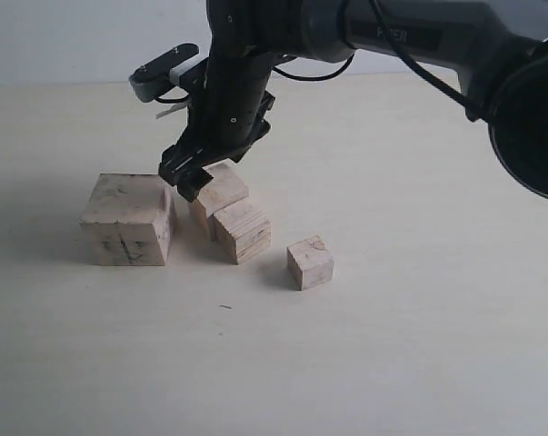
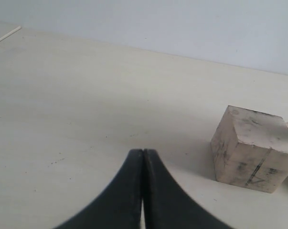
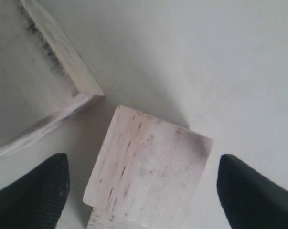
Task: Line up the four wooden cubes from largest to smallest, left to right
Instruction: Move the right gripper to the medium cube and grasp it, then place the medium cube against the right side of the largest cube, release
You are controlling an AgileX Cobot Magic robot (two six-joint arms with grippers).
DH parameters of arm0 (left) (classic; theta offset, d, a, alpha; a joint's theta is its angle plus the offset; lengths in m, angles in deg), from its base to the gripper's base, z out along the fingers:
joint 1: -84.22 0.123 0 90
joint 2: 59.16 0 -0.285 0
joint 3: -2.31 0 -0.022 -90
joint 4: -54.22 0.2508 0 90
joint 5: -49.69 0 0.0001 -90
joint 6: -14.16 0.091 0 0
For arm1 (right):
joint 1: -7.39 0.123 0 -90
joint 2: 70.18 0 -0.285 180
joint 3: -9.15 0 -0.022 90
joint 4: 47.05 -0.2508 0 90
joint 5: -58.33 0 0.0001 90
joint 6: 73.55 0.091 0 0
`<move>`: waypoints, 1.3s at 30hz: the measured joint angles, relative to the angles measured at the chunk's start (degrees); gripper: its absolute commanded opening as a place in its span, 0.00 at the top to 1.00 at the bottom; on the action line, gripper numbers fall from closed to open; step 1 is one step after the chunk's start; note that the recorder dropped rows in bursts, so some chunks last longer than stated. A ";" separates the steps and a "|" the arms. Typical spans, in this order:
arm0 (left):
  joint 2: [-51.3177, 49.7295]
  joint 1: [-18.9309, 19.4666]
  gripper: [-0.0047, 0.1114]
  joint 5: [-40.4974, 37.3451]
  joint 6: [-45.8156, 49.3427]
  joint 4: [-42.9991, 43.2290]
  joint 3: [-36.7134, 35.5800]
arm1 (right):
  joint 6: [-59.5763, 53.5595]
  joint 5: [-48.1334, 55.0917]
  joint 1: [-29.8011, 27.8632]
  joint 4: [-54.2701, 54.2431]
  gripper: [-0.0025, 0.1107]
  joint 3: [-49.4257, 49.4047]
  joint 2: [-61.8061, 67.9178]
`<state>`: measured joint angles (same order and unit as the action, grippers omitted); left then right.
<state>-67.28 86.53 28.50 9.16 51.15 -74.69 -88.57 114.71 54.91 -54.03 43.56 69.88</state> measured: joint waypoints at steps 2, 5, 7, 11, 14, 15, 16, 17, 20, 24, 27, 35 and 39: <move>0.00 0.00 0.96 0.00 0.00 0.00 0.00 | 0.00 0.00 0.00 -0.13 0.27 0.00 0.55; 0.00 0.00 0.96 0.00 0.00 0.00 0.00 | 0.00 0.00 0.00 -0.13 0.27 0.00 1.67; 0.00 0.00 0.96 0.00 0.00 0.00 0.00 | 0.00 0.00 0.00 -0.13 0.27 0.00 2.37; 0.00 0.00 0.96 0.00 0.00 0.00 0.00 | 0.00 0.00 0.00 0.37 0.27 0.00 3.17; 0.00 0.00 0.96 0.00 0.00 0.00 0.00 | 0.00 -0.22 0.00 0.88 0.31 0.00 3.41; 0.00 0.00 0.96 0.00 0.00 0.00 0.00 | 0.00 -0.22 0.00 0.98 0.36 0.00 3.54; 0.00 0.00 0.96 0.00 0.00 0.00 0.00 | 0.00 -0.22 0.00 0.98 0.43 0.00 3.53; 0.00 0.00 0.96 0.00 0.00 0.00 0.00 | 0.00 -0.06 0.00 1.11 0.51 0.00 3.53; 0.00 0.00 0.96 0.00 0.00 0.00 0.00 | 0.00 0.71 0.00 1.36 0.75 0.00 3.53; 0.00 0.00 0.96 0.00 0.00 0.00 0.00 | -0.17 1.99 0.00 1.58 0.98 0.09 3.53; 0.00 0.00 0.96 0.00 0.00 0.00 0.00 | -3.53 4.21 0.00 1.58 0.98 0.09 3.53; 0.00 0.00 0.96 0.00 0.00 0.00 0.00 | -21.02 11.76 -0.16 -3.47 0.98 0.09 3.17; 0.00 0.00 0.96 0.00 0.00 0.00 0.00 | -31.37 12.95 -0.26 -10.64 0.98 0.09 3.27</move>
<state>-67.28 86.53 28.50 9.16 51.15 -74.69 -119.94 127.66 54.64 -64.67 43.66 73.15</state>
